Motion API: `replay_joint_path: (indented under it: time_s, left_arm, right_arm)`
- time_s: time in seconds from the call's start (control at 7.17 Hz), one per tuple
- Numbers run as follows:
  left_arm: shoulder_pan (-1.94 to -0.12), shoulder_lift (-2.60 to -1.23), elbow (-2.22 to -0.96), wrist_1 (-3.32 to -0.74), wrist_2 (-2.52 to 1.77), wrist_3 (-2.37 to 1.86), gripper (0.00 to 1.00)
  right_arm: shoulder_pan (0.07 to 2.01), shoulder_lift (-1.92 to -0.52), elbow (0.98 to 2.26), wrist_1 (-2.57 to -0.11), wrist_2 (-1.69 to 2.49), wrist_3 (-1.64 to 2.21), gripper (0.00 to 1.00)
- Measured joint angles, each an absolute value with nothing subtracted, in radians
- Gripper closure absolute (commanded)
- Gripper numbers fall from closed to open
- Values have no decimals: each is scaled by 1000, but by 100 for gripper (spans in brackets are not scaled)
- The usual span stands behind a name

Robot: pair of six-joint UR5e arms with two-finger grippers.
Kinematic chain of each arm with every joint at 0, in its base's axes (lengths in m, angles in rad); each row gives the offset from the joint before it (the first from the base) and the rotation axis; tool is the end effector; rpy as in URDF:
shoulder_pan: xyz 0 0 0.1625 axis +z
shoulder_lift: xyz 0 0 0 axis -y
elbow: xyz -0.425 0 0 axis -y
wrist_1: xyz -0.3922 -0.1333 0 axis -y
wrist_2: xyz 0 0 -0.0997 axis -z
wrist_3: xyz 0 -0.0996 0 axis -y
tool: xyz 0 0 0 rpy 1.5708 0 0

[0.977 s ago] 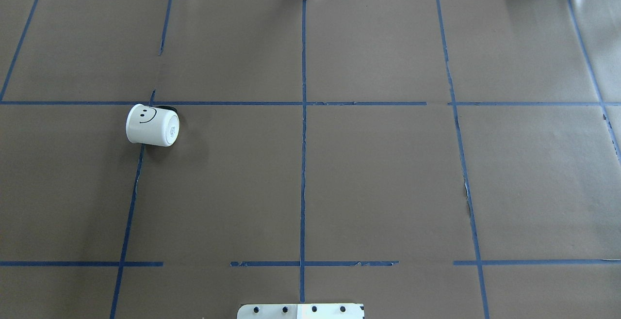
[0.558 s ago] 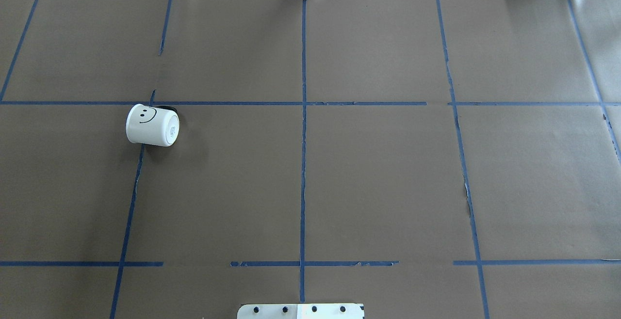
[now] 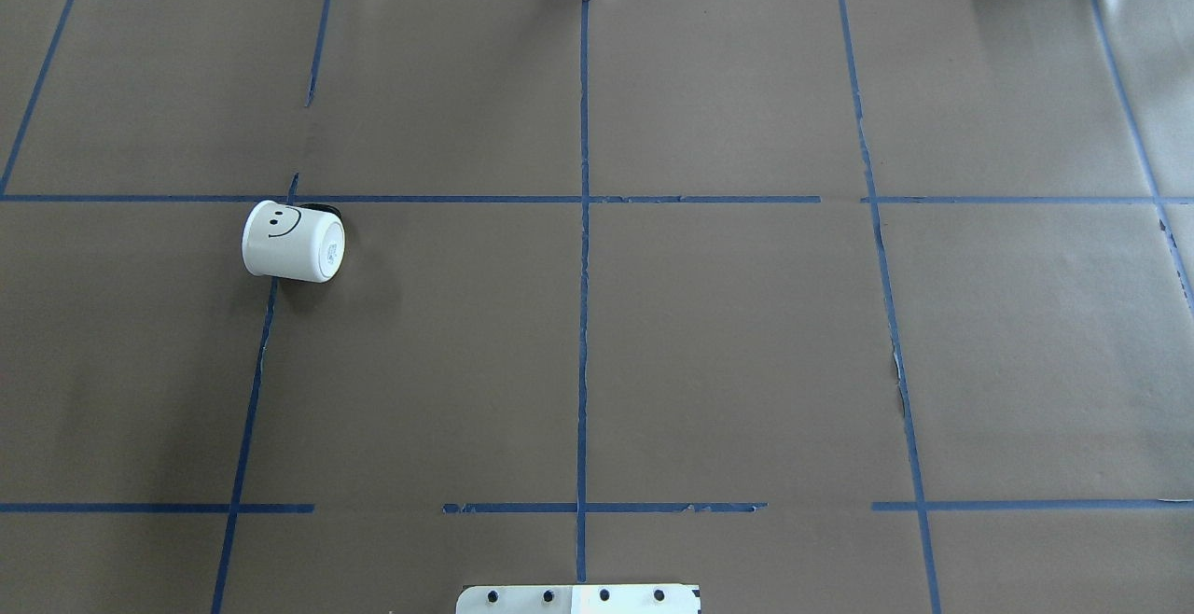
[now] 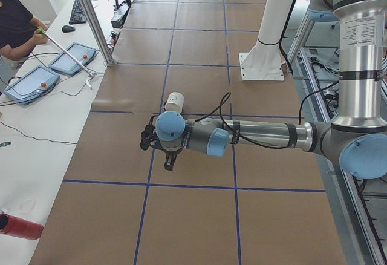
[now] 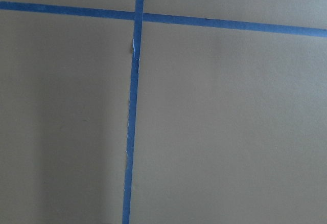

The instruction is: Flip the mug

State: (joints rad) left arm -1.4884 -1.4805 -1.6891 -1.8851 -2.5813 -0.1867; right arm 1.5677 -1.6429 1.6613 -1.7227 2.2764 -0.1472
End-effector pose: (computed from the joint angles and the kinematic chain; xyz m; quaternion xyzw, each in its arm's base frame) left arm -0.0105 -0.4679 0.5912 0.0837 0.4926 0.0374 0.8654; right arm 0.0673 -0.4504 0.6676 -0.0376 -0.3484 -0.0473 0.9354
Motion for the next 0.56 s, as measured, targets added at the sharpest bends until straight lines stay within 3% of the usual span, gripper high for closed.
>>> replay_joint_path:
  time_s: [0.56]
  left_arm:
    - [-1304, -1574, -1509, -2569, -2526, -931, 0]
  right_arm:
    - [1568, -1643, 1661, -1723, 2276, -147, 0]
